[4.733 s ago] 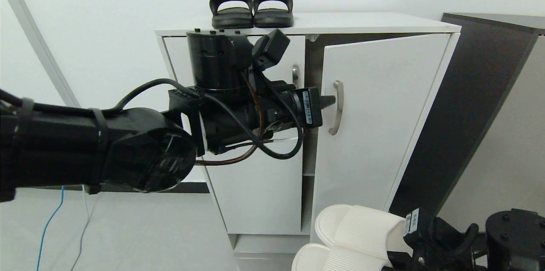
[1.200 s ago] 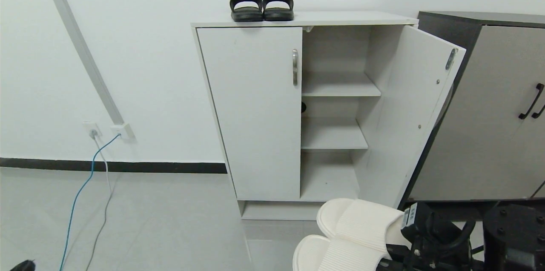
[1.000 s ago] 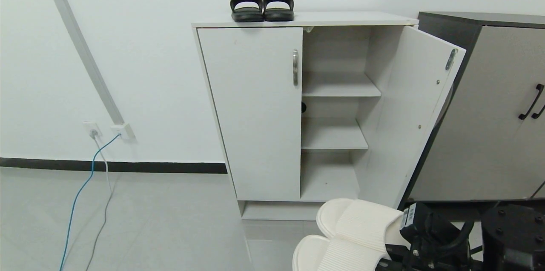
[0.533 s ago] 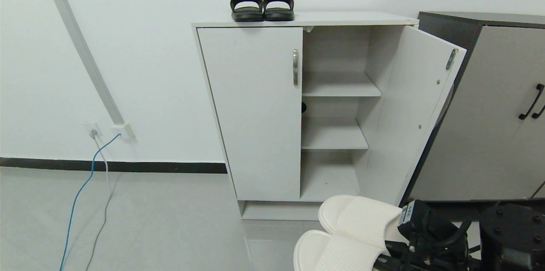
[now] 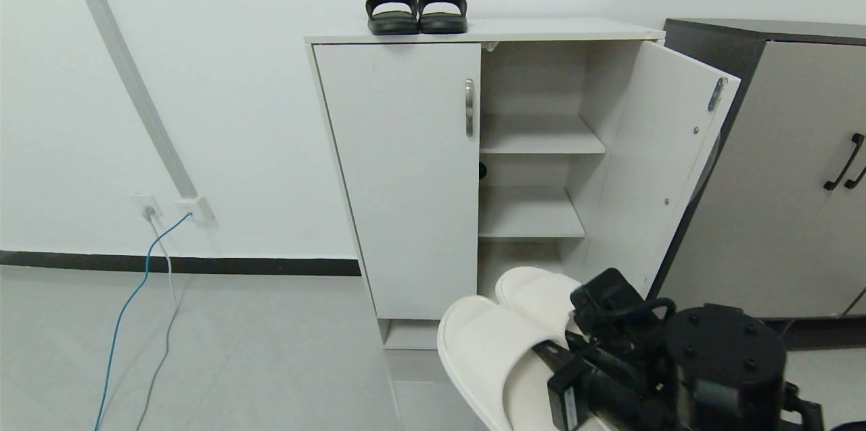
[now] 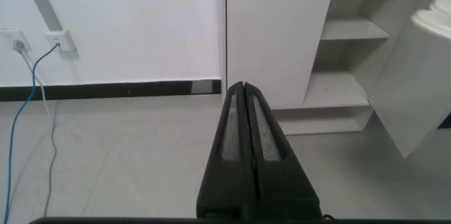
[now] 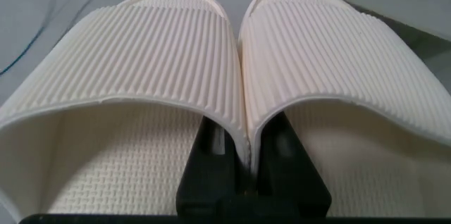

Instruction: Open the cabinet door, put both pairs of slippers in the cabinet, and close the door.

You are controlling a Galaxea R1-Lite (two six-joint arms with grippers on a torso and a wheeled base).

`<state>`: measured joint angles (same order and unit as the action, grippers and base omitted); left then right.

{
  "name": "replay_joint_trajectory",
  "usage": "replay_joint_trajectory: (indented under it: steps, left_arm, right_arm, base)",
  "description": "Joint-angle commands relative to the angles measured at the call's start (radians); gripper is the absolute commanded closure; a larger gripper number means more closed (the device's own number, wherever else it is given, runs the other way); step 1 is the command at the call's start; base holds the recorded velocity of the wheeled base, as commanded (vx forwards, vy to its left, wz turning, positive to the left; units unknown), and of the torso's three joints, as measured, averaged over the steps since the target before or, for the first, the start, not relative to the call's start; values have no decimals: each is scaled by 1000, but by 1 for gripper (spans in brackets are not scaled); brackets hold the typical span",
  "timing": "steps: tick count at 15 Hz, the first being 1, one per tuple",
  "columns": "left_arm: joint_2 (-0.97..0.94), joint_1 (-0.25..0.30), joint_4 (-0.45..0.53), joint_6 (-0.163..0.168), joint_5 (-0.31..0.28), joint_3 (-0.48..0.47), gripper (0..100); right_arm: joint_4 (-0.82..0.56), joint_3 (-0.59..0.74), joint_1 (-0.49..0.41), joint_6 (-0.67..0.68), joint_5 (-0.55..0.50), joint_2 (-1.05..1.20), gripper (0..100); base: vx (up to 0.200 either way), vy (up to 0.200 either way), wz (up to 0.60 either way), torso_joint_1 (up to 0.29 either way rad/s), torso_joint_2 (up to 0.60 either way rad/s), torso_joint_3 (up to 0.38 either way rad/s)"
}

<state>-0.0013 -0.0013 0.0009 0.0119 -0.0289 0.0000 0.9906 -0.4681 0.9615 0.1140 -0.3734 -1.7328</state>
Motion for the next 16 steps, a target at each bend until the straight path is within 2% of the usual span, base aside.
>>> replay_joint_trajectory:
  steps: [1,2,4,7,10,16]
  left_arm:
    - [3,0,-1,0,0,0,100]
    - [3,0,1,-1,1,-2,100]
    - [3,0,-1,-1,1,0,100]
    - [3,0,-1,-1,1,0,100]
    - [3,0,-1,-3,1,0,100]
    - [3,0,-1,-3,1,0,100]
  right_arm:
    - [-6,-132,34,64,-130,-148,100]
    - [-67,-225,28,107,-279,-203,100]
    - [-161,-327,-4,154,-415,-238,100]
    - [-195,-415,-69,167,-432,-284,100]
    - [-133,-512,-116,141,-430,-407,100]
    - [-133,-730,-153,49,-400,-518,100]
  base:
    - [0,0,0,0,0,0]
    - [0,-200,0,2,7,-7]
    - [0,-200,0,5,0,0]
    - [0,-200,0,-1,2,2]
    - [0,0,0,0,0,0]
    - [0,0,0,0,0,0]
